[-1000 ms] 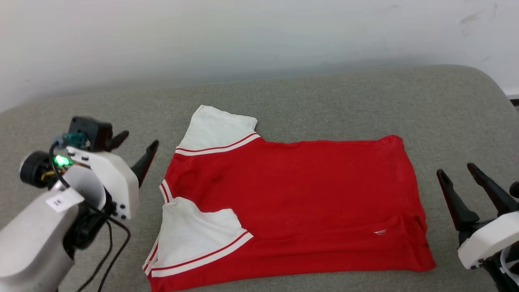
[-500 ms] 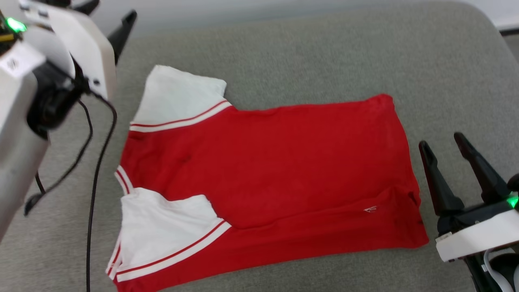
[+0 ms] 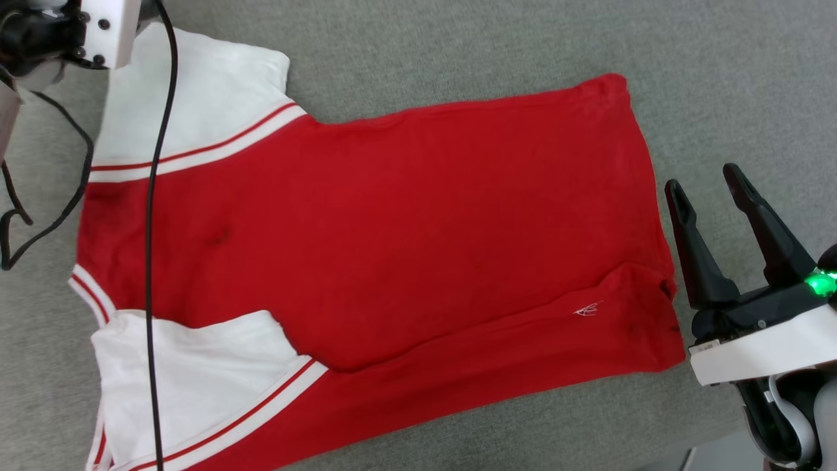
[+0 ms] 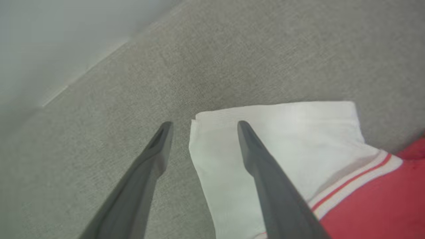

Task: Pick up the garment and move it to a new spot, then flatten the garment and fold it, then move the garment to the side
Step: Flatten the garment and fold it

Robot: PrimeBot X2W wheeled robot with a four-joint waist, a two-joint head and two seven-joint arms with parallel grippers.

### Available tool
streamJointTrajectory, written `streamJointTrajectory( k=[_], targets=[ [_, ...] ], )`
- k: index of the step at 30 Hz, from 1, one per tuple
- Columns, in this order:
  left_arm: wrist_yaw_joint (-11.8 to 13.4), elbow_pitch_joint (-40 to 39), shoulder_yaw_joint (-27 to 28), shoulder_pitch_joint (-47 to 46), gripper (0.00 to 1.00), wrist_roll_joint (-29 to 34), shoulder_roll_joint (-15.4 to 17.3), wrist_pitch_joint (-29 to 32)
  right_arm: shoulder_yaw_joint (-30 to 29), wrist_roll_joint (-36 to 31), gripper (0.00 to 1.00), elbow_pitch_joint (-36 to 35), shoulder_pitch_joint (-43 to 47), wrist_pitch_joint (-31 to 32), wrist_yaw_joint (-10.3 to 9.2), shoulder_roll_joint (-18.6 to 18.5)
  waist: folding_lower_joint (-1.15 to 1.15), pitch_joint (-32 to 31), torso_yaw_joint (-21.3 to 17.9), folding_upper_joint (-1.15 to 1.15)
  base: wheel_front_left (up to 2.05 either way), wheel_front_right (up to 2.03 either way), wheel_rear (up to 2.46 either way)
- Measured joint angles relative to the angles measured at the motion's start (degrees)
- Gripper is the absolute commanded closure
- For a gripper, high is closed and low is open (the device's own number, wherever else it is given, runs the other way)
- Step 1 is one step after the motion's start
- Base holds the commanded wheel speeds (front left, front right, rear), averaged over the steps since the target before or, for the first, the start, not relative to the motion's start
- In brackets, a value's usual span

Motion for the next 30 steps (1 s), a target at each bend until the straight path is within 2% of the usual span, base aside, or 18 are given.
streamJointTrajectory(
  k=[3,11,12,13,18,21,26,30],
  targets=[
    [-0.2,1.7,-1.7,-0.6,0.00,0.6,0.2,3.3,0.3,0.4,0.00,1.1,-0.9,-0.7,-0.01,-0.1,0.00,1.8,-0.6,0.00,0.00,0.00,0.00],
    [-0.5,2.9,-3.6,-0.2,0.00,-0.3,0.9,6.0,0.9,1.5,0.00,3.2,-2.8,-1.9,0.00,-0.9,-0.01,4.0,-1.3,0.00,0.00,0.00,0.00],
    [-0.6,2.8,-3.8,-0.1,0.62,-0.3,0.9,5.9,0.8,1.7,0.00,3.3,-3.1,-1.9,0.00,-1.0,-0.01,4.0,-1.2,0.00,0.00,0.00,0.00],
    [-0.6,2.6,-3.9,0.1,1.00,-0.4,0.9,5.6,0.7,1.9,0.00,3.5,-3.4,-1.9,0.00,-1.2,-0.01,4.0,-1.1,0.00,0.00,0.00,0.00],
    [-0.8,1.5,-5.1,1.4,1.00,-0.4,0.1,1.9,-1.1,2.4,0.00,4.0,-5.5,-2.1,0.00,-2.3,-0.01,3.0,-0.4,0.00,0.00,0.00,0.00],
    [-0.9,0.2,-5.9,2.1,1.00,-0.1,0.0,-1.1,-2.5,2.4,0.00,3.9,-7.3,-0.5,0.00,-4.2,-0.01,1.7,0.3,0.00,0.00,0.00,0.00],
    [-0.9,-3.4,-7.0,3.0,1.00,-0.5,-0.4,-6.6,-2.8,3.7,0.00,3.7,-11.4,7.1,0.00,-10.3,-0.01,-0.6,2.4,0.00,0.00,0.00,0.00],
    [-1.0,-6.6,-7.7,3.7,1.00,-1.1,-0.2,-10.2,0.3,7.1,0.00,5.5,-15.0,17.8,0.00,-17.9,-0.01,-2.3,4.3,0.00,0.00,0.00,0.00]
  ],
)
